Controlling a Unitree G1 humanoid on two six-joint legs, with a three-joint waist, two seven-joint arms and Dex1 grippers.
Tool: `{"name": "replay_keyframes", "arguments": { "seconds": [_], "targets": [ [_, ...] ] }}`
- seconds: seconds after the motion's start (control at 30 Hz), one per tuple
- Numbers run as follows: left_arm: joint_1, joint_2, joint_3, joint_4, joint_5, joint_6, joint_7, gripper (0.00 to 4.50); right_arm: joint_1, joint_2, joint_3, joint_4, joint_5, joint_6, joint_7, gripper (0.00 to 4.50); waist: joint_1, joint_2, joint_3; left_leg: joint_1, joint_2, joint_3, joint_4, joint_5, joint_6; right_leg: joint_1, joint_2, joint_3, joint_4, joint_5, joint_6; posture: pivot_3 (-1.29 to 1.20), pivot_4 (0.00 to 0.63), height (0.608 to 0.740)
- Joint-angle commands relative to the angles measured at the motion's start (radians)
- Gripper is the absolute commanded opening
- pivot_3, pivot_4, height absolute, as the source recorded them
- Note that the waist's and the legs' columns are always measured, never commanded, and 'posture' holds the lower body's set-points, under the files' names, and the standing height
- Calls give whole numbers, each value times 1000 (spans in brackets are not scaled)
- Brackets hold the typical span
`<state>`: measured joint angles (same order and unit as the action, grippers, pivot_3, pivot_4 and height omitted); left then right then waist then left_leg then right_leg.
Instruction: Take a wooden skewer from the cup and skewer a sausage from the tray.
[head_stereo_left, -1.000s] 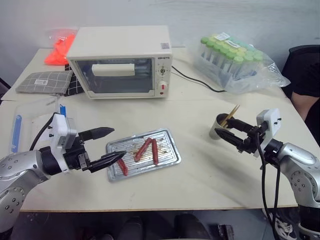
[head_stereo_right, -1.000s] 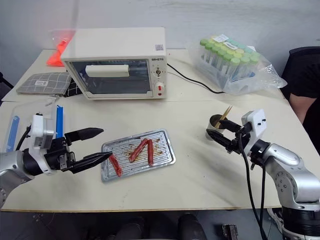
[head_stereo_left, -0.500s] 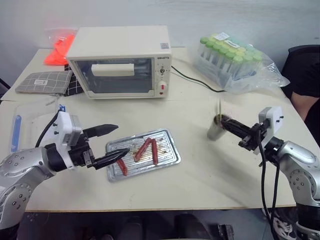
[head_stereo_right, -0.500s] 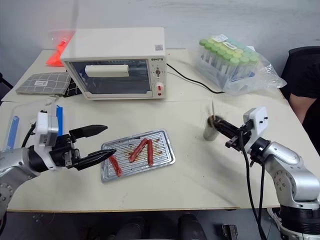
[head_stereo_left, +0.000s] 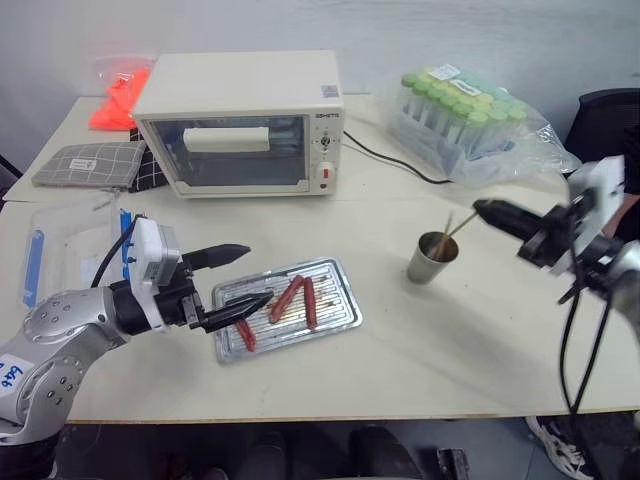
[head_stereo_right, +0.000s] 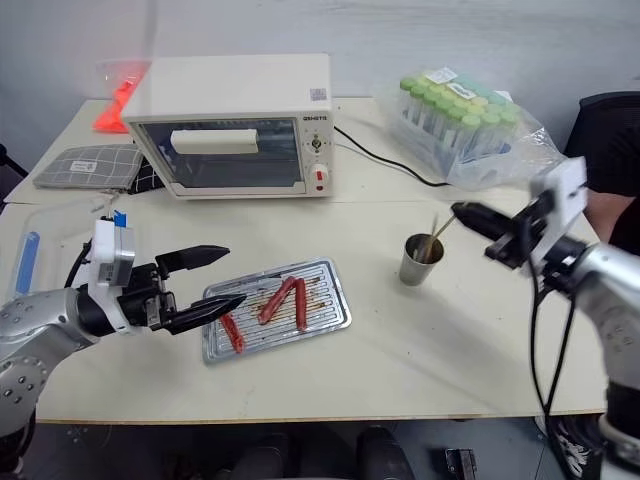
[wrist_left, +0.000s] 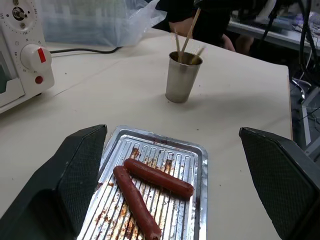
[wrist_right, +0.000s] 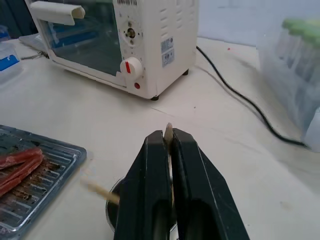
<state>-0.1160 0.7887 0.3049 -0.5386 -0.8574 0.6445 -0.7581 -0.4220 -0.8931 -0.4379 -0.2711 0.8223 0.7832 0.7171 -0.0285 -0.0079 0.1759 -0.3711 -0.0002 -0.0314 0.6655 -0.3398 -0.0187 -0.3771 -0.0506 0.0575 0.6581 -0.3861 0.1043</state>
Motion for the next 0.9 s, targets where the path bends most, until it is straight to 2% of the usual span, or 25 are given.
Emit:
{"name": "replay_keyframes", "arguments": {
  "seconds": [0.03,0.13,0.2,0.3,0.4,0.57,0.67,0.9],
  "targets": [
    [-27,-12,-12,-11,12,-29,-3,4500,-131,-73,-84,20,172,127,-6,55,-1,0,0,0,1,0,0,0,0,0,0,0,0,0,0,0,150,740],
    [-61,-32,-30,-10,13,-34,13,4500,-329,-74,-105,123,362,268,-119,55,-2,0,0,0,1,0,0,0,0,0,0,0,0,0,0,0,150,740],
    [-101,-56,-54,-6,19,-36,31,4500,-430,-24,-91,218,596,360,-280,55,-1,0,0,0,1,0,1,0,0,0,0,0,0,0,0,0,150,740],
    [-171,-104,-81,9,29,-46,68,4500,-442,80,-24,253,937,332,-551,55,-1,-4,0,0,1,0,1,0,0,0,1,-1,0,0,0,0,150,740],
    [-242,-150,-108,29,48,-61,94,4500,-405,204,33,219,1128,240,-777,55,-2,-5,0,-3,2,0,3,0,0,0,2,-1,3,0,0,0,150,740],
    [-362,-234,-163,79,78,-88,124,4500,-386,396,20,159,1150,210,-918,55,-2,-5,0,-10,2,-1,11,0,1,-4,2,-2,5,1,2,0,150,740],
    [-446,-309,-219,129,117,-121,139,4500,-373,493,21,129,1150,201,-965,55,1,-5,0,-21,2,-4,17,0,1,-14,2,-4,9,2,3,0,150,740],
    [-571,-437,-274,262,203,-211,143,4500,-344,556,26,70,1150,208,-1004,55,-4,-5,0,-23,1,-4,18,0,1,-16,2,-4,12,2,3,0,150,740]
  ]
}}
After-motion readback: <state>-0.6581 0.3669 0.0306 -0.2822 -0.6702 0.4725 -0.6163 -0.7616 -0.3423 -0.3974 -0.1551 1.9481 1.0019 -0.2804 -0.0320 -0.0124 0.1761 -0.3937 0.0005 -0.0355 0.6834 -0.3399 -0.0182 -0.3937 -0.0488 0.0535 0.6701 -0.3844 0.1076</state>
